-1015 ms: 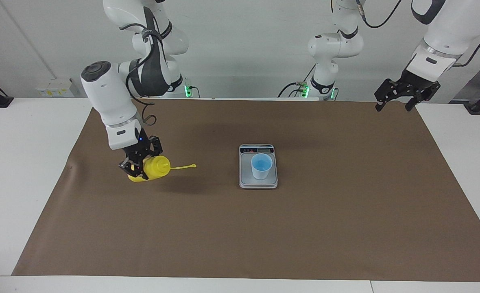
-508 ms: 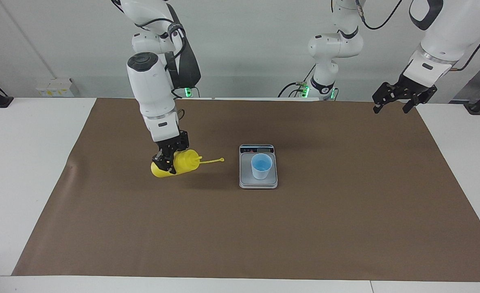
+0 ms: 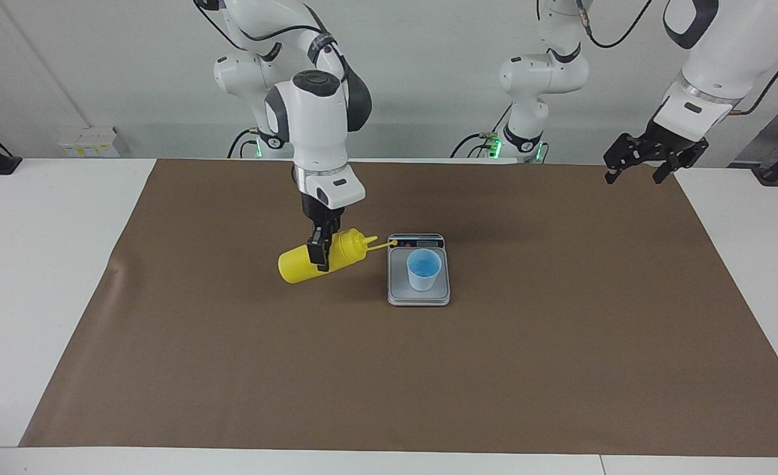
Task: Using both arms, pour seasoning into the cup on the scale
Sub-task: 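Lift the yellow bottle and tilt its nozzle toward the blue cup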
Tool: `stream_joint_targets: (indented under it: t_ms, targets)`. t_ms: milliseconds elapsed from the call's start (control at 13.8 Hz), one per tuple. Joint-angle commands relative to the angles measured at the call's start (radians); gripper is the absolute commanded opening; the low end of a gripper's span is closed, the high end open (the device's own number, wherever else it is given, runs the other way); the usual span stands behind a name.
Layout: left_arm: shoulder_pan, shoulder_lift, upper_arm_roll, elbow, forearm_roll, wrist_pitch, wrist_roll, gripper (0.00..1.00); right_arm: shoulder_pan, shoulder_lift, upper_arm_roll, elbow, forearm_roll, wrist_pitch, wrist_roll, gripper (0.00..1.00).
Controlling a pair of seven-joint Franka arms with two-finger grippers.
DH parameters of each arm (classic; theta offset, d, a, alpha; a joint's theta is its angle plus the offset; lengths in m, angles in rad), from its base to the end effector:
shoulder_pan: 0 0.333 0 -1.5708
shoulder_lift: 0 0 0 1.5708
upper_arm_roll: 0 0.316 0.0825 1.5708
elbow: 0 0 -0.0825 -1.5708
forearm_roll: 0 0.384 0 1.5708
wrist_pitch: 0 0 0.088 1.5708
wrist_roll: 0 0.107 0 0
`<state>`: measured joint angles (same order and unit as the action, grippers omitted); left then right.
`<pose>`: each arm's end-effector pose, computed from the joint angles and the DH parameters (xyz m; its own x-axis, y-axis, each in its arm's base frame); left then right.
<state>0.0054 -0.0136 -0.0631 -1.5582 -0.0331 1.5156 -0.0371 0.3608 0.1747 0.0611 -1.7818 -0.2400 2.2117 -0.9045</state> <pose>0.5436 -0.0354 0.6332 0.9993 -0.0224 -0.0302 -0.0214 -0.9993 0.0311 0.5838 0.2511 0.4815 0.1300 0.9914 -0.0177 0.9410 -0.1178 0.3171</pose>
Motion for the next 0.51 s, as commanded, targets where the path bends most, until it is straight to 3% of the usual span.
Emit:
stream_joint_targets:
  t_ms: [0, 435]
  targets:
    - [0.007, -0.017, -0.001, -0.019, 0.013, -0.002, 0.006, 1.0, 0.018, 0.023, 0.003, 0.009, -0.106, 0.017, 0.013, 0.0]
    - [0.007, -0.017, -0.001, -0.019, 0.013, -0.002, 0.005, 1.0, 0.052, 0.086, 0.002, 0.019, -0.297, 0.005, 0.134, 0.0]
